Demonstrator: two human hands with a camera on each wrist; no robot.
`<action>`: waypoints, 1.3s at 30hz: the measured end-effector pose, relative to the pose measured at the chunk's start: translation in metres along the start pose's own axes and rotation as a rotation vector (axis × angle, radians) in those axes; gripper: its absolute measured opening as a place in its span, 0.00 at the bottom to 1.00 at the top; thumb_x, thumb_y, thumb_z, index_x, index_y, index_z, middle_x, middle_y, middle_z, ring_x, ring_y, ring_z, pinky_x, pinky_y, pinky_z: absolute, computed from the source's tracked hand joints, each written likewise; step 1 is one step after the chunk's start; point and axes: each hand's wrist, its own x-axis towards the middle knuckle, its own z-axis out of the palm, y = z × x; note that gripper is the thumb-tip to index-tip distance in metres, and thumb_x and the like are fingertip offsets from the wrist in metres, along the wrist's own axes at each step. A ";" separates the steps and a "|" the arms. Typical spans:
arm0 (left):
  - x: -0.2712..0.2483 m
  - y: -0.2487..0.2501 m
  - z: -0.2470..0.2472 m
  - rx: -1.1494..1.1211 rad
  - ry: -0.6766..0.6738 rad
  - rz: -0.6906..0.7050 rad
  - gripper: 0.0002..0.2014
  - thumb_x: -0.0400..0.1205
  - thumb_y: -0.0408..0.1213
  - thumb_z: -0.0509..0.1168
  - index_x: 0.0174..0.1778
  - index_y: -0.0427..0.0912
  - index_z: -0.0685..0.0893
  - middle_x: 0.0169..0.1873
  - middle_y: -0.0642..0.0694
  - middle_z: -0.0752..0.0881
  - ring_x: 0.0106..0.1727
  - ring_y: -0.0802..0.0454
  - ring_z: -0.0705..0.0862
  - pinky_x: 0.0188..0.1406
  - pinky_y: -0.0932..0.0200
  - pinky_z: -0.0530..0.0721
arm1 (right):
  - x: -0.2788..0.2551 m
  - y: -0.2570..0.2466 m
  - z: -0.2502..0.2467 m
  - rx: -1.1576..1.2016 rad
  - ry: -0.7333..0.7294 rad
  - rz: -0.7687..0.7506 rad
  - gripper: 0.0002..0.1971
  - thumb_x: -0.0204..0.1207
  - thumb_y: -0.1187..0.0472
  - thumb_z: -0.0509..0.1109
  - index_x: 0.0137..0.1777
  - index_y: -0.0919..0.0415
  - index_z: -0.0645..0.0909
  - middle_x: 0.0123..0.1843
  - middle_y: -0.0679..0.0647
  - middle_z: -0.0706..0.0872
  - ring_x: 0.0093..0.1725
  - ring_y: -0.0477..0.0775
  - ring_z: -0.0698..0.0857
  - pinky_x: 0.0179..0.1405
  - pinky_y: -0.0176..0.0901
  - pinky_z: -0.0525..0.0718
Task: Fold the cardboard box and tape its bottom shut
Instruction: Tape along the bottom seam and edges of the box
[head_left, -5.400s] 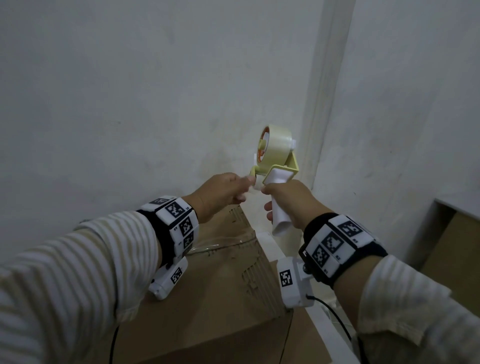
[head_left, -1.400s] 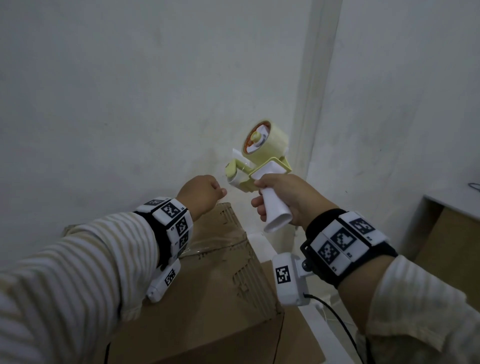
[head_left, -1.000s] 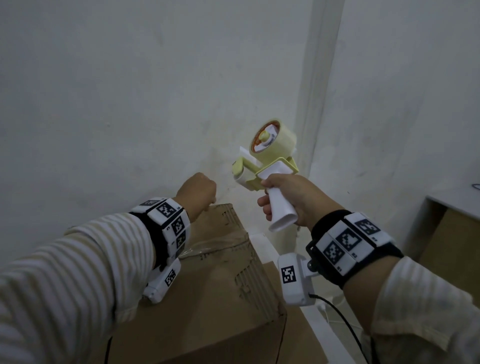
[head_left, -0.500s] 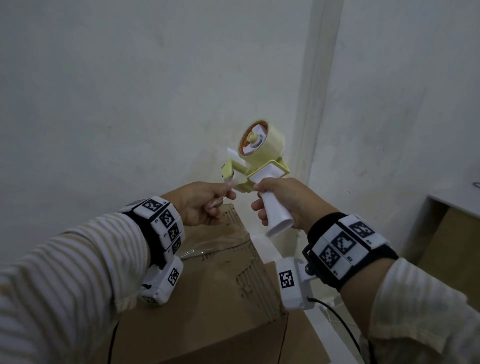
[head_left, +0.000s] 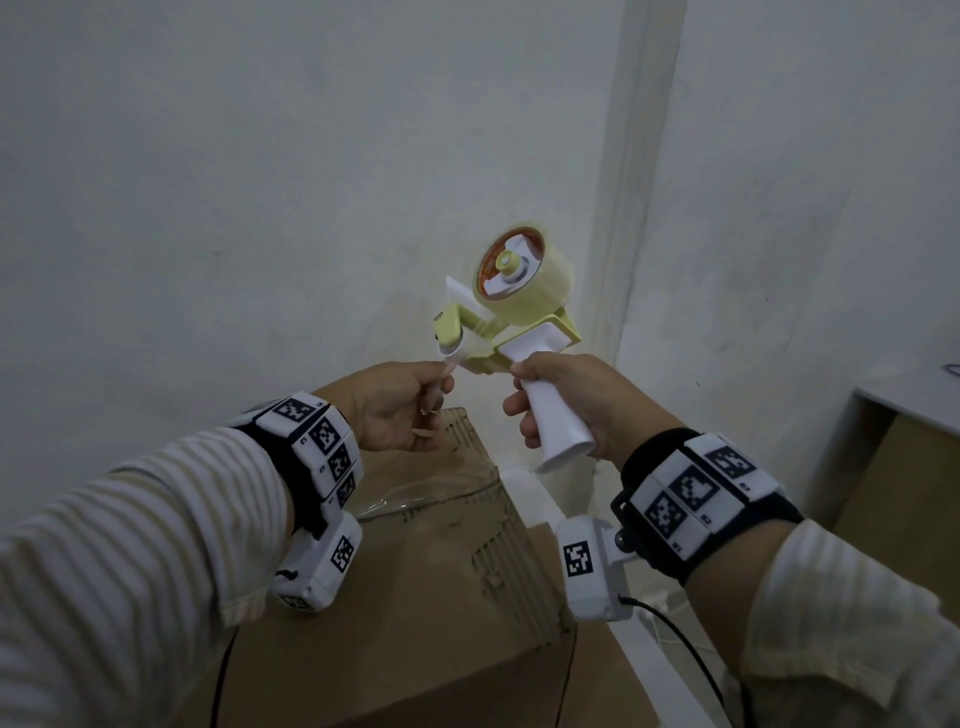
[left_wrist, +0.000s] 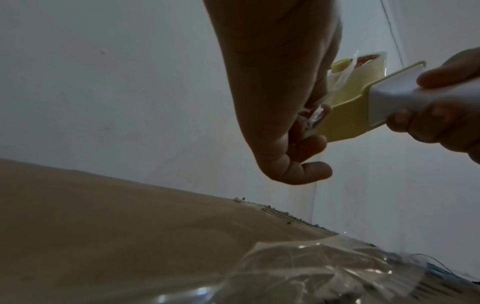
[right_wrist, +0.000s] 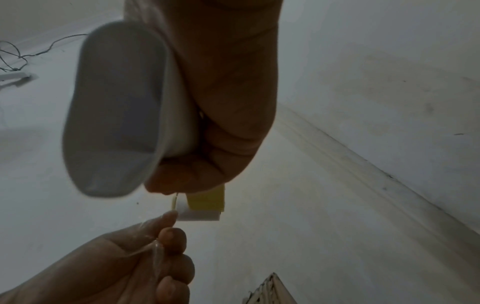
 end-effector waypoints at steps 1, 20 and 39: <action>0.000 0.000 -0.001 0.002 0.004 -0.006 0.20 0.85 0.50 0.55 0.29 0.46 0.73 0.25 0.51 0.67 0.29 0.53 0.69 0.38 0.55 0.77 | 0.000 0.000 0.000 -0.003 -0.006 -0.004 0.07 0.78 0.62 0.67 0.47 0.67 0.76 0.31 0.62 0.85 0.19 0.55 0.79 0.22 0.40 0.80; -0.004 0.001 -0.010 0.140 0.048 -0.115 0.21 0.84 0.45 0.55 0.23 0.47 0.68 0.26 0.49 0.69 0.29 0.52 0.68 0.38 0.56 0.70 | -0.005 0.003 0.013 -0.018 -0.098 -0.053 0.06 0.78 0.64 0.66 0.42 0.68 0.78 0.33 0.64 0.84 0.20 0.56 0.79 0.22 0.41 0.81; -0.011 0.003 -0.010 0.108 0.161 -0.082 0.06 0.82 0.46 0.64 0.41 0.50 0.81 0.22 0.52 0.71 0.28 0.53 0.69 0.40 0.57 0.71 | -0.003 0.006 0.000 -0.070 0.042 -0.036 0.05 0.77 0.64 0.68 0.47 0.67 0.78 0.33 0.64 0.84 0.21 0.56 0.79 0.23 0.41 0.80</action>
